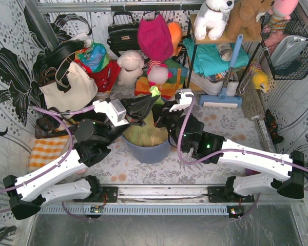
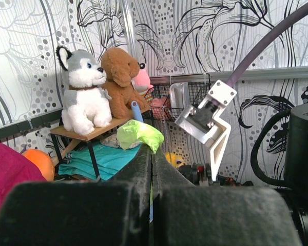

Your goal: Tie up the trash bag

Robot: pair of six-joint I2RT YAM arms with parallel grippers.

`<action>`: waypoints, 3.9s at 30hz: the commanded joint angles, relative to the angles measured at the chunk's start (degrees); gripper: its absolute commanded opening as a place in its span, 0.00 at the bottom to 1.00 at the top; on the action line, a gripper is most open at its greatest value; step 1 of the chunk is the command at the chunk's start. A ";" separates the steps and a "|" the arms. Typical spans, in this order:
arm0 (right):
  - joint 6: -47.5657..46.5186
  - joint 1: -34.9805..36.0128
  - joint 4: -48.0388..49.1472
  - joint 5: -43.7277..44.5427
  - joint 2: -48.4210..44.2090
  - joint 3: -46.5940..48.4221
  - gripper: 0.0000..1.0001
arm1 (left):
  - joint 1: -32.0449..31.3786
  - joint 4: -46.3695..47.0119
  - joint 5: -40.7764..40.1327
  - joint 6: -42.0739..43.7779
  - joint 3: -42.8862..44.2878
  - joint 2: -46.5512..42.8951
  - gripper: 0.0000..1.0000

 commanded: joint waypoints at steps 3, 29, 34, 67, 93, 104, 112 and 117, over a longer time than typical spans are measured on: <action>-6.18 0.23 12.42 6.35 0.56 -1.71 0.00 | -0.31 2.32 -0.18 0.36 -0.56 -0.88 0.00; -4.95 0.29 12.20 5.82 1.77 -2.24 0.00 | 0.32 -34.92 -17.95 -5.32 7.01 -8.11 0.72; -4.53 0.23 11.80 5.91 1.89 -2.23 0.00 | 2.82 -37.98 -13.52 -6.82 8.01 -4.16 0.76; -3.74 0.24 9.76 5.20 1.58 -1.60 0.00 | 35.66 -16.96 37.68 -22.07 -4.13 -1.98 0.55; -3.33 0.26 16.67 1.25 4.45 -4.47 0.00 | 35.78 -19.52 47.75 -21.91 -2.61 -3.11 0.00; -16.19 0.25 36.34 -2.59 6.69 -9.43 0.00 | 35.73 -23.41 52.26 -21.68 -2.72 -4.55 0.00; -26.51 0.23 54.68 -7.45 10.58 -11.94 0.00 | 35.67 -25.71 55.03 -20.76 -2.81 -4.87 0.00; -35.00 0.18 64.80 -8.51 13.46 -12.82 0.00 | 35.68 -27.97 56.19 -19.39 -2.37 -4.99 0.00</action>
